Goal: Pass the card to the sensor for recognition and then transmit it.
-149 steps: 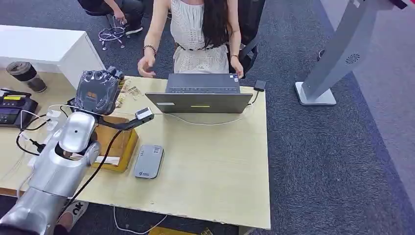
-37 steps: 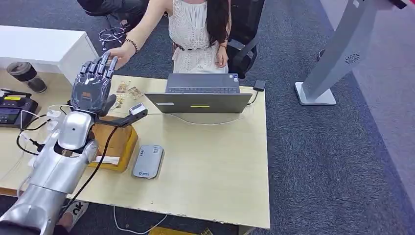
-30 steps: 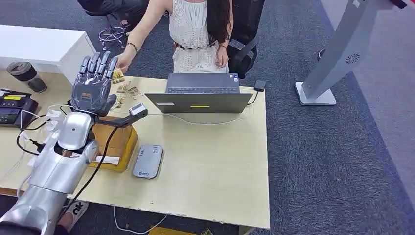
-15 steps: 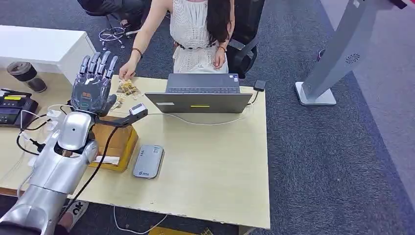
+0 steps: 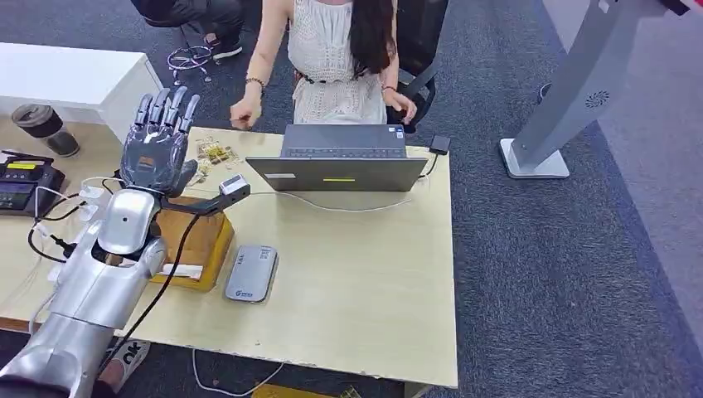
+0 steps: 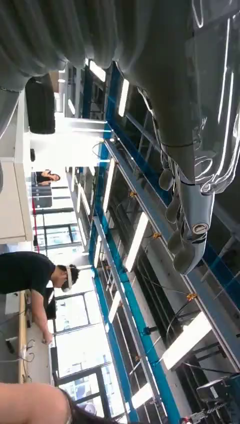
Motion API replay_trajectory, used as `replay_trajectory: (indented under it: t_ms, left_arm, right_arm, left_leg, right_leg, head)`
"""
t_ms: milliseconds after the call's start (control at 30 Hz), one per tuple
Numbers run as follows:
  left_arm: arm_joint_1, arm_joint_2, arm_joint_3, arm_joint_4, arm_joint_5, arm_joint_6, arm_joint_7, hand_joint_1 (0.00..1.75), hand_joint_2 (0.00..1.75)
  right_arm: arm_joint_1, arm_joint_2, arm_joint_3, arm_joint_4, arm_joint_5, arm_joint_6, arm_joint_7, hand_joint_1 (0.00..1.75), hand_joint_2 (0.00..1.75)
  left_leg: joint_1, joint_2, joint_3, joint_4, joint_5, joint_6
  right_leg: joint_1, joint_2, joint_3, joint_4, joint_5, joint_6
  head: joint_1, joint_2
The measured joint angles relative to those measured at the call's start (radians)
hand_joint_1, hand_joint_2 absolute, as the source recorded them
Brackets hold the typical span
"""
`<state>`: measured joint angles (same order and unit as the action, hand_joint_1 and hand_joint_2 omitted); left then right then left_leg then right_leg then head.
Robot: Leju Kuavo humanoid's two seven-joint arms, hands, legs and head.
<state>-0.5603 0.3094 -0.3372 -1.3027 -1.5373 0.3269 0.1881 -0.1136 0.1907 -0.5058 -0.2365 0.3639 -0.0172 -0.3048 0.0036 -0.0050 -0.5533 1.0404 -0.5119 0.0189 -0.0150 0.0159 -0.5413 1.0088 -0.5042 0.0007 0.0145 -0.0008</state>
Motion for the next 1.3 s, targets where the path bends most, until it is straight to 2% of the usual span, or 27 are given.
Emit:
replay_trajectory:
  t_ms: [33,67,133,233,267,367,600,1067,1300]
  left_arm:
    - [0.0,0.0,0.0,0.0,0.0,0.0,0.0,0.0,1.75]
    - [0.009,0.0,0.0,-0.003,0.028,0.0,-0.028,0.0,1.75]
    - [0.106,0.001,0.008,-0.089,0.126,0.017,-0.117,0.0,1.75]
    - [0.358,-0.002,0.016,-0.294,0.063,0.079,-0.082,0.0,1.75]
    - [0.429,-0.002,0.015,-0.331,0.061,0.081,-0.075,0.0,1.75]
    - [0.541,0.011,0.017,-0.439,0.079,0.08,-0.059,0.0,1.75]
    - [0.619,0.014,0.024,-0.534,0.103,0.065,-0.095,0.0,1.75]
    - [0.722,0.007,0.027,-0.602,0.093,0.069,-0.104,0.0,1.75]
    - [0.785,0.01,0.062,-0.592,0.121,-0.003,-0.09,0.0,1.75]
  right_arm:
    - [0.0,0.0,0.0,0.0,0.0,0.0,0.0,0.0,0.0]
    - [0.0,0.0,0.0,0.0,-0.014,-0.005,-0.006,0.0,0.0]
    - [0.007,0.0,-0.019,0.0,-0.065,-0.015,-0.032,0.0,0.0]
    - [0.034,-0.004,-0.051,0.0,-0.095,-0.007,-0.068,0.0,0.0]
    - [0.042,-0.006,-0.059,0.0,-0.095,-0.003,-0.072,0.0,0.0]
    - [0.053,-0.013,-0.084,0.0,-0.097,0.0,-0.082,0.0,0.0]
    - [0.058,-0.019,-0.117,0.0,-0.098,0.0,-0.087,0.0,0.0]
    - [0.066,-0.024,-0.147,0.0,-0.108,0.002,-0.088,0.0,0.0]
    - [0.069,-0.024,-0.172,-0.001,-0.09,0.002,-0.088,0.0,0.0]
  left_leg:
    - [0.0,0.0,0.0,0.0,0.0,0.0]
    - [0.0,0.0,0.0,0.0,0.0,0.0]
    - [-0.002,0.004,0.003,-0.001,-0.002,0.0]
    - [-0.002,0.01,0.005,-0.002,-0.006,0.001]
    - [-0.002,0.01,0.003,-0.002,-0.007,0.0]
    - [-0.002,0.005,-0.001,-0.001,-0.007,0.0]
    - [-0.001,0.005,0.0,-0.001,-0.004,-0.001]
    - [-0.001,0.005,0.0,-0.001,-0.004,-0.001]
    - [-0.001,0.005,0.0,-0.001,-0.004,-0.001]
  right_leg:
    - [0.0,0.0,0.0,0.0,0.0,0.0]
    - [0.0,0.0,0.0,0.0,0.0,0.0]
    - [-0.001,0.005,0.002,0.0,0.0,0.0]
    - [-0.002,0.011,0.001,-0.001,-0.003,0.0]
    - [-0.001,0.011,-0.002,-0.001,-0.003,0.0]
    - [-0.001,0.005,-0.004,-0.002,-0.004,0.0]
    - [-0.001,0.004,-0.002,-0.001,-0.002,0.0]
    - [-0.001,0.004,-0.002,-0.001,-0.002,0.0]
    - [-0.001,0.004,-0.002,-0.001,-0.002,0.0]
  head:
    - [0.0,0.0]
    - [0.0,0.0]
    - [0.0,0.0]
    - [-0.002,0.0]
    - [0.0,0.0]
    - [-0.001,0.0]
    - [-0.001,0.0]
    - [-0.001,0.0]
    - [-0.001,0.0]
